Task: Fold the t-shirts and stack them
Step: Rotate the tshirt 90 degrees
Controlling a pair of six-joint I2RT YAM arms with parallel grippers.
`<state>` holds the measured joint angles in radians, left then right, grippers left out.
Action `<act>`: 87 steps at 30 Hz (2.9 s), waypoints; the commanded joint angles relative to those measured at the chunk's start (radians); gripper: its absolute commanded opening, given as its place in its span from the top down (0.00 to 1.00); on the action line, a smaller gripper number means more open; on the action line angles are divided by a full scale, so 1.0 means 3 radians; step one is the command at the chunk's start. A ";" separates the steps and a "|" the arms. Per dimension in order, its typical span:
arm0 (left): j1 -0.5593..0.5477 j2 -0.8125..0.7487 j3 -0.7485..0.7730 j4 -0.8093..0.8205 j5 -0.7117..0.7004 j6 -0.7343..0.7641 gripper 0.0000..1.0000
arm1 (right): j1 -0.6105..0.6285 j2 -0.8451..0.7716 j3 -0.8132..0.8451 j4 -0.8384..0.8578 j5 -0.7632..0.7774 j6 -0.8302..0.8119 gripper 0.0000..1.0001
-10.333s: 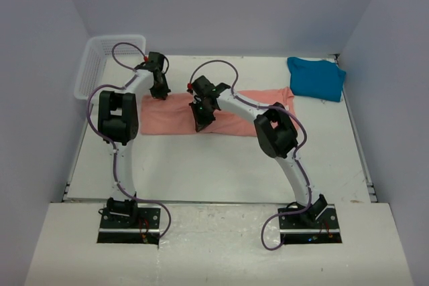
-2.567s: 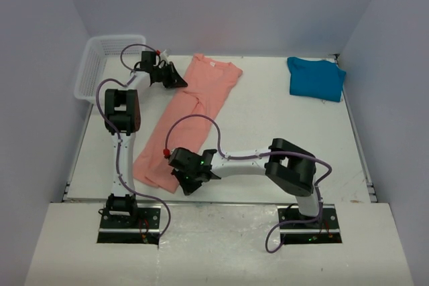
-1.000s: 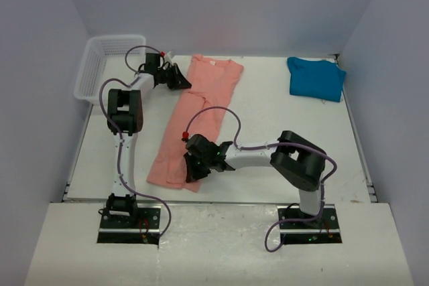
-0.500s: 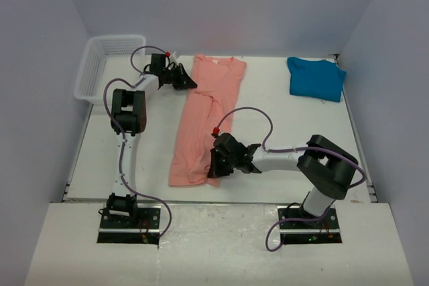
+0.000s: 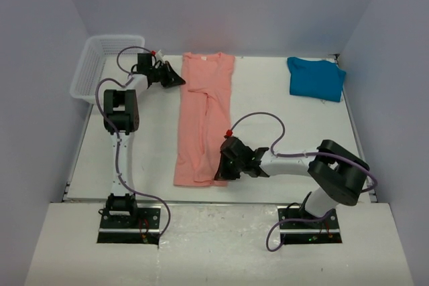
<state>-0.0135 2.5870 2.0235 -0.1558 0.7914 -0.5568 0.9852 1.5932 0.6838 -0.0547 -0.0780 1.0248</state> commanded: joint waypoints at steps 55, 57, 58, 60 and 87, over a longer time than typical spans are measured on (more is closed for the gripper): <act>-0.1126 -0.0207 0.0163 -0.0365 -0.0434 0.0434 1.00 | 0.0081 -0.1123 0.0860 -0.1756 0.0849 -0.0691 1.00; -0.1126 -0.0105 0.0193 -0.0355 -0.0439 0.0424 1.00 | 0.0081 -0.1037 0.0764 -0.1542 0.0680 -0.0696 1.00; -0.1121 -0.0064 0.0249 -0.0350 -0.0434 0.0429 1.00 | 0.0086 -0.0991 0.0748 -0.1490 0.0558 -0.0721 1.00; -0.1116 0.0089 0.0326 -0.0350 -0.0429 0.0419 1.00 | 0.0091 -0.0838 0.0717 -0.1347 0.0455 -0.0772 1.00; -0.0916 -0.0768 -0.0149 0.0126 -0.0587 0.0301 0.50 | 0.0352 -0.0356 0.0456 -0.1290 0.0638 -0.0537 0.53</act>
<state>-0.2970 2.5072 1.9926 -0.1581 0.6800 -0.4984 1.0821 1.4860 0.8230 -0.4606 0.0677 0.8371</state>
